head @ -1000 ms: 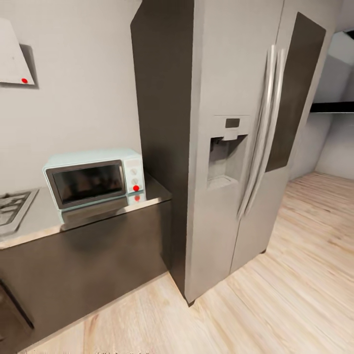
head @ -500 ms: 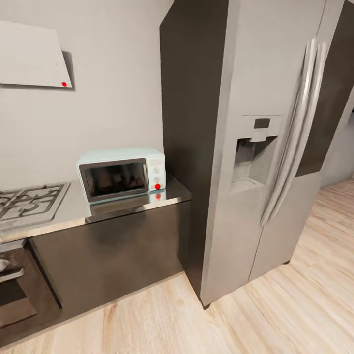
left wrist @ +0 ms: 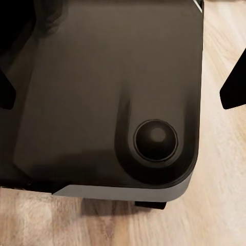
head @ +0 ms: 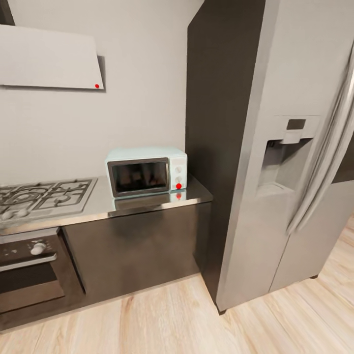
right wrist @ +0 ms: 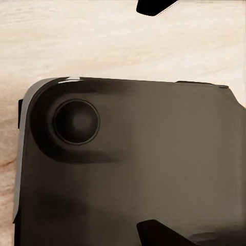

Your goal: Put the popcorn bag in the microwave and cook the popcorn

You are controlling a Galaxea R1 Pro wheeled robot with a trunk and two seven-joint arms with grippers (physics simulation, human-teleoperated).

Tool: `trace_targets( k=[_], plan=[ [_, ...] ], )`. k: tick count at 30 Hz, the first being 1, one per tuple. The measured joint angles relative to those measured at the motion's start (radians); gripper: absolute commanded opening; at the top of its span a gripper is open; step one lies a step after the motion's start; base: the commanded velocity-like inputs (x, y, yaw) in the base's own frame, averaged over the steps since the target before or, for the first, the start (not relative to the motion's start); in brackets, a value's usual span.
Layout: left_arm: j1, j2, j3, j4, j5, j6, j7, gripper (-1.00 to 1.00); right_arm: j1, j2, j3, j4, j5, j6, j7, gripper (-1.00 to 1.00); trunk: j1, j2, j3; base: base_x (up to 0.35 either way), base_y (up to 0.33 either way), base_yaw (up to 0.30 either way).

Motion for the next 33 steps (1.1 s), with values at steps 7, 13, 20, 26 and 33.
trace_targets(
  k=[7, 13, 20, 26, 33],
  plan=[
    [0.0, 0.0, -0.001, 0.0, 0.0, 0.0, 0.0, 1.0, 0.0, -0.002, 0.0, 0.0, 0.0, 0.001, 0.0, 1.0, 0.0, 0.0, 0.0, 0.0, 0.0, 0.114],
    [0.0, 0.0, -0.001, 0.002, -0.003, 0.0, -0.001, 1.0, 0.0, -0.002, 0.0, 0.0, 0.0, 0.004, 0.0, 1.0, 0.0, 0.0, 0.0, 0.0, 0.0, 0.002],
    [0.0, 0.001, -0.002, 0.006, -0.001, 0.001, -0.001, 1.0, 0.0, -0.002, 0.0, 0.0, 0.0, 0.003, 0.0, 1.0, 0.0, 0.0, 0.0, 0.126, 0.0, 0.0],
    [0.0, 0.001, -0.002, 0.006, 0.0, 0.001, -0.001, 1.0, 0.0, -0.003, 0.0, 0.0, 0.0, 0.002, 0.0, 1.0, -0.001, 0.0, 0.0, 0.287, 0.0, 0.0],
    [0.0, 0.001, -0.002, 0.006, 0.0, 0.001, -0.001, 1.0, 0.0, -0.002, 0.0, 0.0, 0.0, 0.003, 0.0, 1.0, -0.001, 0.0, 0.0, 0.286, -0.016, 0.0]
  ],
)
